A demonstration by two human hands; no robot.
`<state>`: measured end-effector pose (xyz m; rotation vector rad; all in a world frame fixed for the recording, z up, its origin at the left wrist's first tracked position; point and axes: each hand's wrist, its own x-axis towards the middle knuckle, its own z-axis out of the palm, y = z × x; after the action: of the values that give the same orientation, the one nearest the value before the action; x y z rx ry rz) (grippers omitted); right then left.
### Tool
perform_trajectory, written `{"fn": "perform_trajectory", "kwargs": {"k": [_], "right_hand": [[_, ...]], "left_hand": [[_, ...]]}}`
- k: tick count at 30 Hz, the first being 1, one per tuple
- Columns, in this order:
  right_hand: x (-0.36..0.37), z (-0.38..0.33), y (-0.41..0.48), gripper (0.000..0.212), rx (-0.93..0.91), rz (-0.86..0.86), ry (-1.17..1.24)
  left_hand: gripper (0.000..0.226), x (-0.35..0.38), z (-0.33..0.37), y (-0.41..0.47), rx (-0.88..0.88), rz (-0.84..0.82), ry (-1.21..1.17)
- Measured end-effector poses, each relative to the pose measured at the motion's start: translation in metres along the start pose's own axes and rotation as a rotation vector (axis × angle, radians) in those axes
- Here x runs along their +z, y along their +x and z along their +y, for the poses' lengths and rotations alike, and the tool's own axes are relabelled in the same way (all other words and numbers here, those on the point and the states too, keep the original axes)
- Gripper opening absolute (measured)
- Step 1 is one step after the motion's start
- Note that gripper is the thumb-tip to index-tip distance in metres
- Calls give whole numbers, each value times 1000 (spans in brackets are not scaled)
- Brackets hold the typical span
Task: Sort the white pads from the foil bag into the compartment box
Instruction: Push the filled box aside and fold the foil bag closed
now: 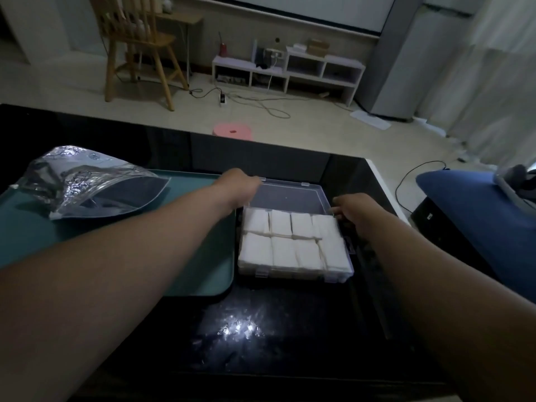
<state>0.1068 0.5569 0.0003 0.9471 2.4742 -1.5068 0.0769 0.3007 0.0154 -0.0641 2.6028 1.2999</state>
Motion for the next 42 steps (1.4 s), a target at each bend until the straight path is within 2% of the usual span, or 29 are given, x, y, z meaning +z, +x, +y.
{"fn": "perform_trajectory", "kwargs": {"k": [4,7,10,12,14,17,19,21,22,24,26,29,33,35,37,39,42], "right_hand": [[2,-5,6,19,-71,-1,-76],[-11,-5,0,24,-180,-65,-8],[-27,-11,-18,25,-276,-28,-18],[-39,-17,-38,24,-281,26,-37],[-46,-24,-55,27,-217,1,78],[-56,-17,-88,42,-134,-74,269],[-58,-3,-100,39,-104,-102,219],[-52,21,-112,26,-131,-104,66],[-48,37,-115,21,-181,-72,-55],[-36,63,-119,27,-305,24,-244],[-26,77,-123,36,-368,62,-299],[-21,86,-122,35,-445,60,-278],[-20,93,-118,31,-557,137,-349],[-16,93,-117,32,-605,164,-451],[-9,91,-123,34,-651,165,-664],[1,89,-131,47,-638,160,-778],[14,89,-135,73,-583,218,-829]], "left_hand": [[21,-6,14,0,-112,-74,-283],[31,-16,18,-3,-165,-156,-474],[46,-24,21,-5,-166,-156,-608],[62,-29,22,-16,-148,-93,-615],[69,-32,18,-25,-115,-97,-584],[58,-35,10,-59,-87,-143,-506],[33,-30,2,-80,-56,-160,-450],[15,-19,-12,-98,75,-144,-267],[17,-11,-23,-105,149,-118,-125],[38,2,-44,-108,238,-40,260],[42,12,-54,-110,295,18,470],[39,20,-59,-112,343,46,503],[40,26,-63,-114,408,146,610],[37,29,-58,-115,469,152,676],[32,36,-50,-119,506,148,751],[37,45,-42,-124,475,149,783],[58,62,-36,-130,405,148,860]]}}
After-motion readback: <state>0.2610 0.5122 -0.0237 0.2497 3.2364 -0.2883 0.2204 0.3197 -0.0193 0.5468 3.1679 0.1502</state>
